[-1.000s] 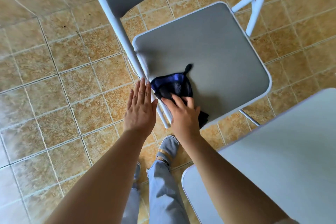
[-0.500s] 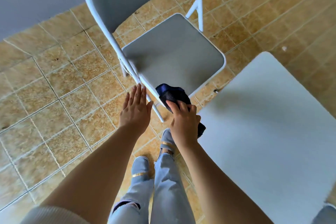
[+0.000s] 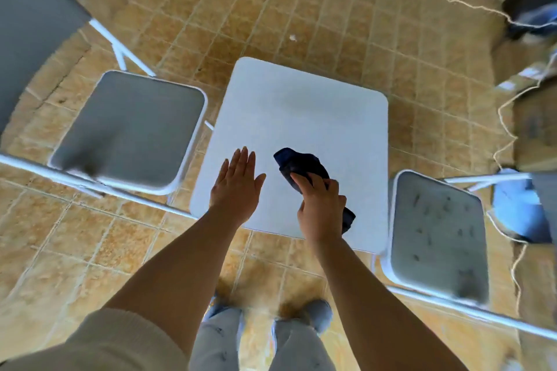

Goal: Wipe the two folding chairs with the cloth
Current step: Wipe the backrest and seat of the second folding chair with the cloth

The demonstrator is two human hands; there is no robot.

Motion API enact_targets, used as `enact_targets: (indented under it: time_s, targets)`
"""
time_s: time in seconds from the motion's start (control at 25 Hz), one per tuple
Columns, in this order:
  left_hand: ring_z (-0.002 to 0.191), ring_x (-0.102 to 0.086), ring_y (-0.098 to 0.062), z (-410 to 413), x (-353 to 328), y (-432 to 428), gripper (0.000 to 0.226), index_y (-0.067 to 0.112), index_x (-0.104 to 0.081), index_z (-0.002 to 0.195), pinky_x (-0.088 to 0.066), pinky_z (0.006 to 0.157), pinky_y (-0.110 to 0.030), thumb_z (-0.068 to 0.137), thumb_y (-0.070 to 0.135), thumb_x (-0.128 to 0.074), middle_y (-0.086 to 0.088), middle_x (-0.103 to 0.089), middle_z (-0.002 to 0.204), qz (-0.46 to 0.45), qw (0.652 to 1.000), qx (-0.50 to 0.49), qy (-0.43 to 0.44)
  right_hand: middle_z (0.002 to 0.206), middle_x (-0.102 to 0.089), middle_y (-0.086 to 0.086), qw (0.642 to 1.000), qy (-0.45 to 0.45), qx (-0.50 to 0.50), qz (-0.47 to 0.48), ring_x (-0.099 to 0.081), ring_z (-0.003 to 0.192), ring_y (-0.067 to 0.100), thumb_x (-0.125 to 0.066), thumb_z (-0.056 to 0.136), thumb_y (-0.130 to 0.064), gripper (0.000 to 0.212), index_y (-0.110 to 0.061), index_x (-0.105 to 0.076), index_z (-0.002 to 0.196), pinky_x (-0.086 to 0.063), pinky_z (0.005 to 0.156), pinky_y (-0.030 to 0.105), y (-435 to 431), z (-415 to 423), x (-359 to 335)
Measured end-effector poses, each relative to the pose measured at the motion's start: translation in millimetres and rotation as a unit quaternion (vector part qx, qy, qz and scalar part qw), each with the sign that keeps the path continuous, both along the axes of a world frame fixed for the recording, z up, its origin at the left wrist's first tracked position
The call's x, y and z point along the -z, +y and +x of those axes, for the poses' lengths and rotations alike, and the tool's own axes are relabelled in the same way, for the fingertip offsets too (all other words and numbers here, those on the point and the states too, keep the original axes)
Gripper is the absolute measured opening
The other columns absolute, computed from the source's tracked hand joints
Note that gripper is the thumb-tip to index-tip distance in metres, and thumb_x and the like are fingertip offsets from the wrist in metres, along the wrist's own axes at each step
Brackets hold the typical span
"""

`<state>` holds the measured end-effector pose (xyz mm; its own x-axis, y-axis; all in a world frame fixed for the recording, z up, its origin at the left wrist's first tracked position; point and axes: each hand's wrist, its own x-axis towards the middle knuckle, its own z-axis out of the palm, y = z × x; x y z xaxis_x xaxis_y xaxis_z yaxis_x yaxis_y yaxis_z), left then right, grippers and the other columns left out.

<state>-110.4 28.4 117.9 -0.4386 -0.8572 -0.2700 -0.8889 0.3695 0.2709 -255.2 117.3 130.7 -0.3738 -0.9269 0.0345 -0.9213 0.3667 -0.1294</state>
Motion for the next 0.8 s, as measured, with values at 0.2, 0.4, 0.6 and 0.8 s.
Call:
enact_targets:
  time_s: [0.2,0.4,0.6,0.8]
  targets:
    - [0.149,0.002,-0.022,-118,-28,56,0.060,0.009,-0.005,0.152,-0.002,0.121,-0.036,0.102,0.041,-0.013,-0.010,-0.001,0.161,-0.041,0.992,0.117,0.006,0.112,-0.064,0.002,0.994,-0.007,0.112,-0.011,-0.054,0.095,0.035,-0.068,0.064,0.009,0.068,-0.026,-0.062,0.121,-0.042,0.064,0.043,87,-103,-22]
    - [0.149,-0.002,-0.023,-240,-44,133,0.060,0.009,-0.008,0.152,-0.005,0.121,-0.037,0.102,0.040,-0.013,-0.010,-0.005,0.161,-0.060,0.976,0.211,0.011,0.127,-0.058,0.003,0.976,-0.015,0.216,0.003,-0.047,0.106,0.036,-0.058,0.075,0.006,0.064,-0.028,-0.055,0.130,-0.042,0.076,0.049,189,-202,-38]
    - [0.148,-0.005,-0.022,-345,-52,204,0.057,0.009,-0.010,0.152,-0.005,0.120,-0.037,0.103,0.037,-0.017,-0.010,-0.008,0.161,-0.053,0.953,0.296,0.034,0.138,-0.049,0.001,0.951,-0.018,0.308,0.011,-0.040,0.116,0.034,-0.050,0.083,0.002,0.064,-0.032,-0.045,0.138,-0.039,0.086,0.054,286,-281,-48]
    - [0.148,-0.010,-0.026,-400,-51,234,0.058,0.005,-0.015,0.151,-0.006,0.120,-0.038,0.103,0.036,-0.021,-0.013,-0.014,0.159,-0.048,0.933,0.354,0.048,0.140,-0.048,-0.002,0.915,-0.046,0.402,-0.014,-0.038,0.114,0.036,-0.047,0.082,0.005,0.066,-0.033,-0.047,0.136,-0.037,0.091,0.056,335,-322,-48]
